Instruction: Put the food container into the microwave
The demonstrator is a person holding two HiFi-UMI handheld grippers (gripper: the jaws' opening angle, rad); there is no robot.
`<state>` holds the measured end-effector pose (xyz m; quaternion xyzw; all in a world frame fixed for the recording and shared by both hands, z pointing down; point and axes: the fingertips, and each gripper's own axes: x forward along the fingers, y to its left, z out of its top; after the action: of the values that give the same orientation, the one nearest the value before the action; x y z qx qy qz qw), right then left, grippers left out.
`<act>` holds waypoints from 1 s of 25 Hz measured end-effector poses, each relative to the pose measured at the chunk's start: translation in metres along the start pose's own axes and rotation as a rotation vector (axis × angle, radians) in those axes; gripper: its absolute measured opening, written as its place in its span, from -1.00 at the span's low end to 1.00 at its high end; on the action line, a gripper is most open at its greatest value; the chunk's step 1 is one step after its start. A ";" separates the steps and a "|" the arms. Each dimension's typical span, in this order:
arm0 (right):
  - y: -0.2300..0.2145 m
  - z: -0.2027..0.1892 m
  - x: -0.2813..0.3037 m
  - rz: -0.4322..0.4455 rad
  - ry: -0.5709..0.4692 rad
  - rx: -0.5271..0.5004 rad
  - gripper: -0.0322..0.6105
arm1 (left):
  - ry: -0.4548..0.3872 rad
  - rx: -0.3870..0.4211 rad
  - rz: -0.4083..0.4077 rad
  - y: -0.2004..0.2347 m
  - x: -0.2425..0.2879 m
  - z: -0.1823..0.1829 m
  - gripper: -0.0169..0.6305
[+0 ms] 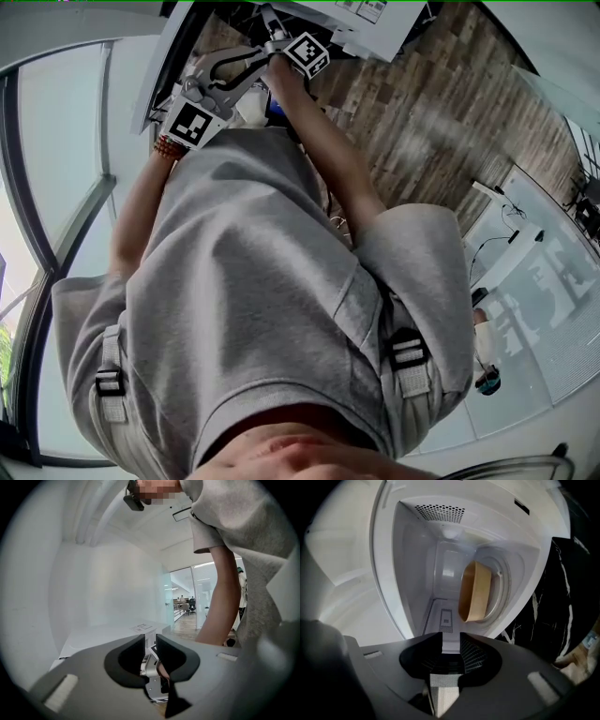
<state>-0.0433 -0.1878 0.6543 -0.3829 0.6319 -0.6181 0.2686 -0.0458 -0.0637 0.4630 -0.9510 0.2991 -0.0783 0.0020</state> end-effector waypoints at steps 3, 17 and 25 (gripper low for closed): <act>0.011 -0.010 -0.005 0.018 0.083 -0.032 -0.50 | 0.006 -0.009 0.017 0.002 0.001 -0.002 -0.72; 0.067 -0.051 -0.026 0.176 0.465 -0.178 -0.53 | 0.043 -0.042 0.090 0.008 0.005 -0.007 -0.72; 0.110 -0.021 -0.036 0.286 0.431 -0.249 -0.57 | 0.047 -0.050 0.119 0.010 0.004 -0.009 -0.72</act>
<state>-0.0562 -0.1526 0.5433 -0.1797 0.7932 -0.5584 0.1635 -0.0495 -0.0734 0.4716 -0.9291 0.3570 -0.0929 -0.0244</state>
